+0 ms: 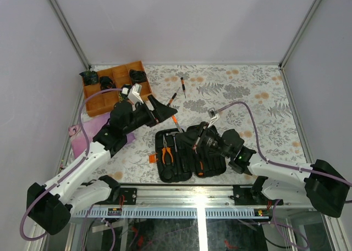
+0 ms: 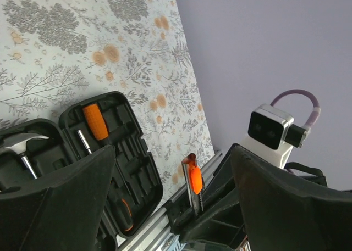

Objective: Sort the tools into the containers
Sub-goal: Pick up the utility knife at the center of the board.

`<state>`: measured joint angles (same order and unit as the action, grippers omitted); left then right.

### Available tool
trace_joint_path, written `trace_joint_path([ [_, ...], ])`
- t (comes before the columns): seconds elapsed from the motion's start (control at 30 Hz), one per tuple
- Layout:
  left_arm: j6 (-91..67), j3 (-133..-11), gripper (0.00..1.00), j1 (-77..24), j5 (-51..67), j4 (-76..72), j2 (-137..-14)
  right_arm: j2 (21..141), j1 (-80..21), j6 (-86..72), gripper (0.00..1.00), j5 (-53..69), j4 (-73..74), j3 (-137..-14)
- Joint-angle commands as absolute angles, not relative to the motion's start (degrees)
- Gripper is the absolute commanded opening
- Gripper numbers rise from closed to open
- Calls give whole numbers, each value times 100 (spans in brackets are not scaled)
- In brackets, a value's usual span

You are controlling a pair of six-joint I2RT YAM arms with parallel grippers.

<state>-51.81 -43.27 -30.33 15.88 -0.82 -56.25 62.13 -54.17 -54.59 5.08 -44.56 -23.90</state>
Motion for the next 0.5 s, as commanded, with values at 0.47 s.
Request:
trace_joint_path([
  [0.47,-5952,-3743,59,-3009,2577,-2621,-5312,6669,-5205,-6467,0,1308,-6550,-2862],
])
